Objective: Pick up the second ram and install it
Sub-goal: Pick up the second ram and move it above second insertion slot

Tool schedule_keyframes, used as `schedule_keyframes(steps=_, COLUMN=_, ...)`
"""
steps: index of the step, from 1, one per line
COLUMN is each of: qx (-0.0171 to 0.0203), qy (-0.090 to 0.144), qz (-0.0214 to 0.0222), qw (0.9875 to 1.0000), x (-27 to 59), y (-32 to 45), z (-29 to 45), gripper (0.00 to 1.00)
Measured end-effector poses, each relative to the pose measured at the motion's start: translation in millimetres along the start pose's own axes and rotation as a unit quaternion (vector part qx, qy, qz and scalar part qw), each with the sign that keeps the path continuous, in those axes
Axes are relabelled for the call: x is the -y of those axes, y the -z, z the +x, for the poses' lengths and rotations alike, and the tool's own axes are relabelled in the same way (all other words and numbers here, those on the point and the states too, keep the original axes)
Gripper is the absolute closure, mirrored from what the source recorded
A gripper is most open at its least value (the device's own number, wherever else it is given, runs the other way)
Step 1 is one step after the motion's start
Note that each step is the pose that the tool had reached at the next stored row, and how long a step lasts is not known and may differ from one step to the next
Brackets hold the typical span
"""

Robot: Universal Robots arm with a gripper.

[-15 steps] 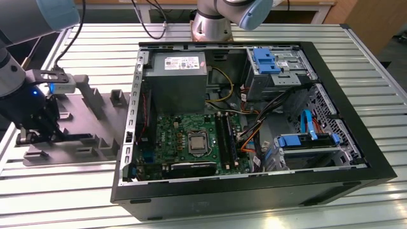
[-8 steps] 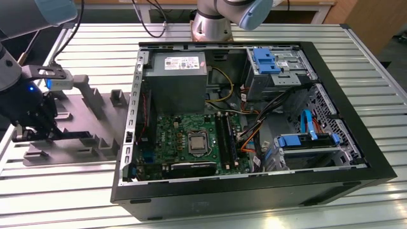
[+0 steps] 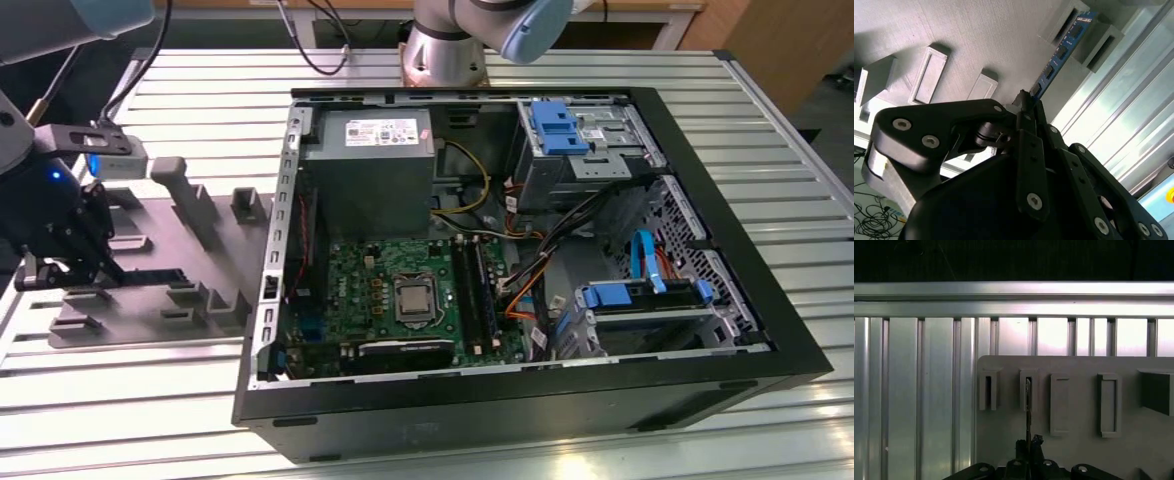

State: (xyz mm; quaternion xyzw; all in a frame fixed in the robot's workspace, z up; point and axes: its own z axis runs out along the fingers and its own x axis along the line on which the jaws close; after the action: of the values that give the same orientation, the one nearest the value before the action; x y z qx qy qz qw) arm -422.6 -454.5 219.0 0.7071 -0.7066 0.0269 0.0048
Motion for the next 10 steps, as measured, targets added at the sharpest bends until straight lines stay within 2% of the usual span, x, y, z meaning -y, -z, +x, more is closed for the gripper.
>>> schedule_keyframes(steps=10, qx=0.0001, qy=0.000, qz=-0.0001, qw=1.0000, x=0.0, y=1.4, z=0.1, gripper=0.86)
